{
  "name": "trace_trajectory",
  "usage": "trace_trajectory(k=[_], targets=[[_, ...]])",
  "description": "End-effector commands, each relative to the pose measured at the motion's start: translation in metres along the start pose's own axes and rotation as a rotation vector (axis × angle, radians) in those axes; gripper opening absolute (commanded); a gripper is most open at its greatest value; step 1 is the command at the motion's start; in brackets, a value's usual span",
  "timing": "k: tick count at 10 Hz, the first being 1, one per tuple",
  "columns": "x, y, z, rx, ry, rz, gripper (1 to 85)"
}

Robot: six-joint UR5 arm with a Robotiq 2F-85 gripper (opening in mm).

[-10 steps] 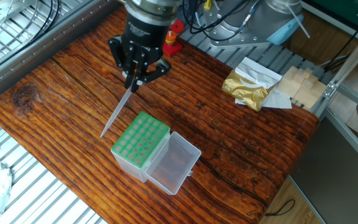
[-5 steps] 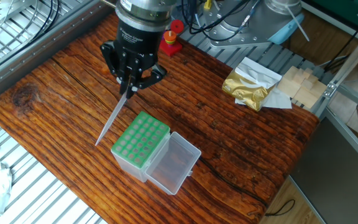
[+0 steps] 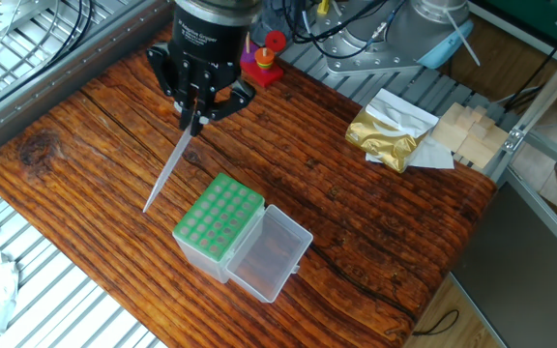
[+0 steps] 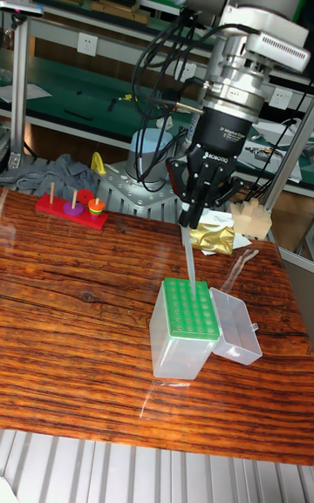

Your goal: Insert a large pipette tip into the holder for large pipette tips

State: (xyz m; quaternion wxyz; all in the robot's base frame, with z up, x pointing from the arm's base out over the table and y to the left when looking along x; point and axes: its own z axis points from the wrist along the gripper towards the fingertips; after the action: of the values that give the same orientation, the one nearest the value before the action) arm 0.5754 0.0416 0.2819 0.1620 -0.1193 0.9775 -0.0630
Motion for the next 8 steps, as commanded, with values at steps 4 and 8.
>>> trace_trajectory(k=[4,8], targets=[[0.006,-0.001,0.001,0.086,0.089,-0.376,1.0],[0.043,-0.027,-0.009,0.175,0.304,-0.657,1.0]])
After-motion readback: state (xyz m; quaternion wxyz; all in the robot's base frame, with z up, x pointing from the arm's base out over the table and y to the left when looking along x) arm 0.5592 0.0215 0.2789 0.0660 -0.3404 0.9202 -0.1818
